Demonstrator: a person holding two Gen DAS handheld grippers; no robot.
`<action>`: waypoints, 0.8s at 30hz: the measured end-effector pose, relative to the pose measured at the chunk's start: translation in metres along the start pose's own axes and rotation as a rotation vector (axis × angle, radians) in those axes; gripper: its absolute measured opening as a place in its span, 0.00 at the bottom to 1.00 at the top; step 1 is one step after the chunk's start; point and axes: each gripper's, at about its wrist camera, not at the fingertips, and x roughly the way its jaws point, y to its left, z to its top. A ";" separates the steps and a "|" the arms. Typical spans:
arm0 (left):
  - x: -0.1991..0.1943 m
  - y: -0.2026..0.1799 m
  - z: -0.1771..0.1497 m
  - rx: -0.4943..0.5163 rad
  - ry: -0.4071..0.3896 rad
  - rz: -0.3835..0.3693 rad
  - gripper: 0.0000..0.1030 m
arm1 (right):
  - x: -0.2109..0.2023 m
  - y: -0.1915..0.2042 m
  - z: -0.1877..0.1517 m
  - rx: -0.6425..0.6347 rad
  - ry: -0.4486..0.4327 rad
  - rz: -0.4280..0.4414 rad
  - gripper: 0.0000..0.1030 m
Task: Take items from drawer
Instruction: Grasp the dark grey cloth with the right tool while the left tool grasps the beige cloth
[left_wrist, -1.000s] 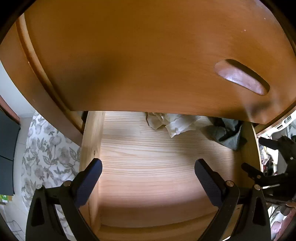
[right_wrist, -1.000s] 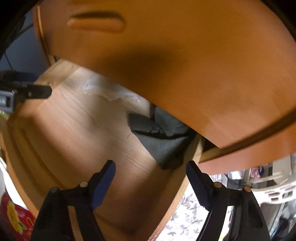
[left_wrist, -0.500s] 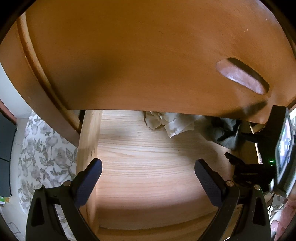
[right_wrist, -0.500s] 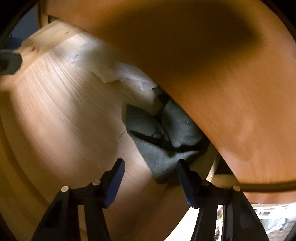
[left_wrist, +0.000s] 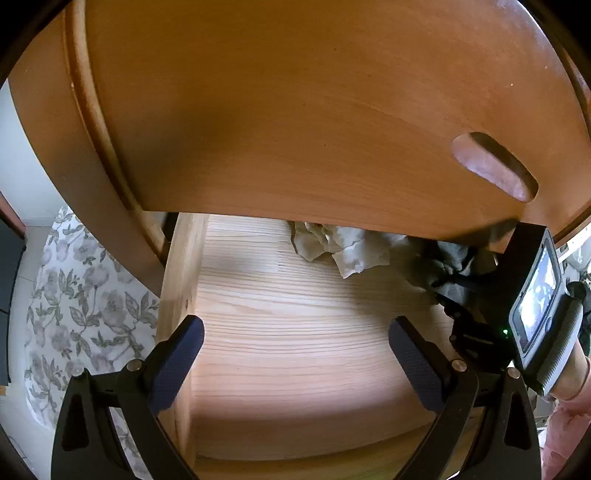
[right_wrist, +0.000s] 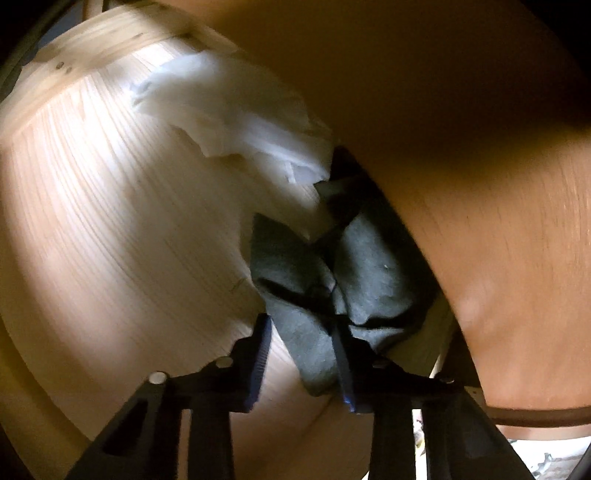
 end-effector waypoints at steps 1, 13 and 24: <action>0.000 0.000 0.000 0.000 0.000 -0.001 0.97 | 0.000 0.002 0.000 -0.005 -0.006 -0.001 0.29; 0.004 0.000 0.001 0.000 0.006 0.015 0.97 | -0.010 0.002 -0.012 0.030 -0.058 0.010 0.06; 0.010 -0.011 0.008 0.006 0.000 0.052 0.97 | -0.071 -0.023 -0.056 0.158 -0.167 0.153 0.05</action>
